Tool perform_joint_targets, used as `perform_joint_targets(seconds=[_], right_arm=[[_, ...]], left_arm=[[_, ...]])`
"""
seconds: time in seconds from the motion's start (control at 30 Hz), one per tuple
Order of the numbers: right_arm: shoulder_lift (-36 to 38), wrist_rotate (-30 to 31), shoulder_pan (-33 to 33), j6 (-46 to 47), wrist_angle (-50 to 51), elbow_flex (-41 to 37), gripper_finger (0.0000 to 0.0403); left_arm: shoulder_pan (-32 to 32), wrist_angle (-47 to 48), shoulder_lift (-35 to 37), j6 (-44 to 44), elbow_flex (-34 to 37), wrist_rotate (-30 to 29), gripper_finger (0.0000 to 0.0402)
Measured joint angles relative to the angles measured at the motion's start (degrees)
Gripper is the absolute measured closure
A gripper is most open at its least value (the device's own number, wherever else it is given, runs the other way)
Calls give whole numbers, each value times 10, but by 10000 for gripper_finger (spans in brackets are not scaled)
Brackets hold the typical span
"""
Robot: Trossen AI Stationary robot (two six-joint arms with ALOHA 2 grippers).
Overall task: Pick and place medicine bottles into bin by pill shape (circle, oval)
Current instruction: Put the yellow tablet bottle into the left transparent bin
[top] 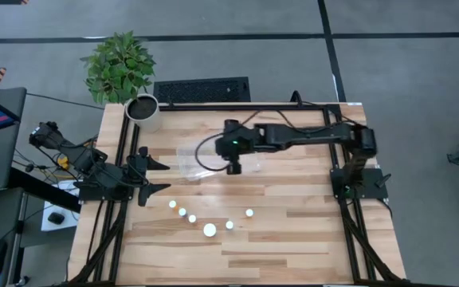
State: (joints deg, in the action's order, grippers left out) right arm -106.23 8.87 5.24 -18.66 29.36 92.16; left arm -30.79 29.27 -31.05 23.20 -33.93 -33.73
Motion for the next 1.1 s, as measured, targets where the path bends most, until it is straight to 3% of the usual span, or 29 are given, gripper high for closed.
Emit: perform_joint_targets(seconds=[0.27, 0.47, 0.7, 1.1], right_arm=[[-139, 0, 32, 0, 92, 169, 289], [-217, 1, 52, 29, 176, 246, 289], [-260, 1, 58, 38, 206, 252, 289], [-263, -13, 58, 38, 198, 252, 289]], left_arm=[[0, -2, 0, 1, 0, 1, 119], [0, 0, 0, 4, 0, 1, 119], [0, 2, 0, 4, 0, 3, 119], [0, 8, 0, 9, 0, 3, 119]])
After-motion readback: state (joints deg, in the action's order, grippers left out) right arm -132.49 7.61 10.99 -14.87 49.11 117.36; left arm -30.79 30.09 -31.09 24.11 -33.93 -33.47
